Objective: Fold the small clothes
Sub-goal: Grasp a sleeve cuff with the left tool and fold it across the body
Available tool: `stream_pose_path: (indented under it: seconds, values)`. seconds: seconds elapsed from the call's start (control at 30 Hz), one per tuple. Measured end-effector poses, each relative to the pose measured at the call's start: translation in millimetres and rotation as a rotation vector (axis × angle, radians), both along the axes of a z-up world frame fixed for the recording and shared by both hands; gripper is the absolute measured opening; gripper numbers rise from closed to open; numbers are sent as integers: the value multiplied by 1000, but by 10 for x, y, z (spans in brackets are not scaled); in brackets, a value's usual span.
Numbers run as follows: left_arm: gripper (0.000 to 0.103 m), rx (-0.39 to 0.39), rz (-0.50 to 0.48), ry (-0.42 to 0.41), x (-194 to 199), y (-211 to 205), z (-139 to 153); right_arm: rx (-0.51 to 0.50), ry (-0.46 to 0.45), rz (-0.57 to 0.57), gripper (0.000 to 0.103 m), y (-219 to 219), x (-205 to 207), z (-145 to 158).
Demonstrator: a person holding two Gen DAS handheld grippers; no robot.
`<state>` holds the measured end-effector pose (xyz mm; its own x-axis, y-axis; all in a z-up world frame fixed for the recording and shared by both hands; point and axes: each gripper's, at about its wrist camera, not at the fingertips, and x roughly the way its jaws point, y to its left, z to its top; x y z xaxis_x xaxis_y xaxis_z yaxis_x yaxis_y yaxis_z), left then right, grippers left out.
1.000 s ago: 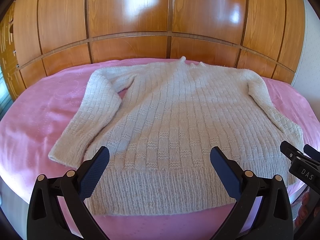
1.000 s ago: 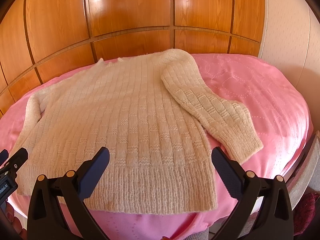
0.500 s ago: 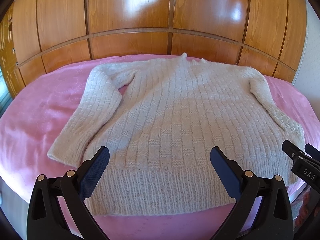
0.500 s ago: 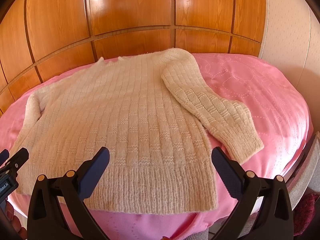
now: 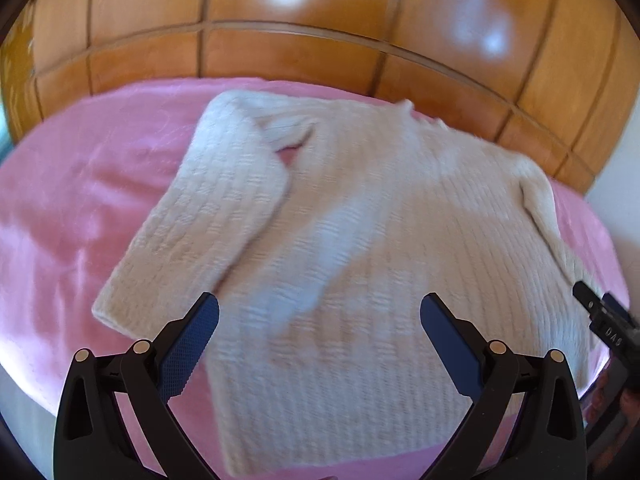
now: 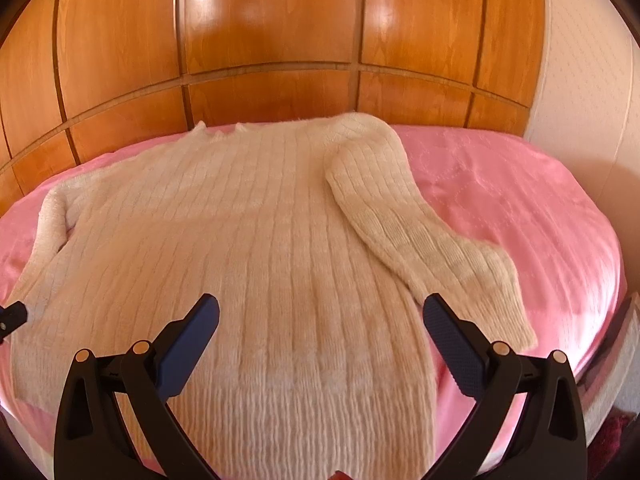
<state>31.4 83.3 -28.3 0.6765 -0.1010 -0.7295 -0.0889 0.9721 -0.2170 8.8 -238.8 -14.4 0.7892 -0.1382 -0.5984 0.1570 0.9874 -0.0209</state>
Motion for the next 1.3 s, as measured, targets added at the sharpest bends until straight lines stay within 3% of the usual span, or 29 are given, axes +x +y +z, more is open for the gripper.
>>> stream_pose_path:
  seconds: [0.1, 0.37, 0.47, 0.53, 0.57, 0.6, 0.63, 0.7, 0.73, 0.77, 0.83, 1.0, 1.3]
  values:
    - [100, -54, 92, 9, 32, 347, -74, -22, -30, 11, 101, 14, 138, 12]
    - [100, -84, 381, 32, -50, 1122, -201, -92, -25, -49, 101, -95, 782, -25]
    - [99, -155, 397, 50, -75, 1272, -318, -132, -11, -89, 101, -191, 1016, -73]
    - [98, -154, 382, 44, -61, 1274, -342, -154, -2, -107, 101, -244, 1102, -124]
    - [93, -129, 365, 39, -58, 1250, -337, -164, 5, -119, 101, -275, 1143, -169]
    - [78, -114, 347, 36, -48, 1216, -331, -161, 22, -129, 101, -309, 1178, -224]
    - [71, -107, 335, 38, -44, 1207, -335, -152, 39, -132, 101, -328, 1202, -264]
    - [66, -87, 345, 42, -33, 1166, -344, -138, 74, -139, 101, -364, 1240, -349]
    - [55, -95, 349, 39, -37, 1149, -346, -137, 85, -144, 101, -378, 1257, -374]
    - [50, -98, 347, 43, -20, 1131, -349, -136, 86, -147, 101, -385, 1256, -379]
    - [17, -119, 304, 60, 43, 1094, -345, -144, 85, -148, 101, -372, 1246, -378]
    - [12, -158, 250, 50, 132, 1265, -163, -121, 81, -143, 101, -382, 1231, -380]
    - [12, -7, 437, -13, 450, 2249, 358, -101, 83, -139, 101, -406, 1238, -399]
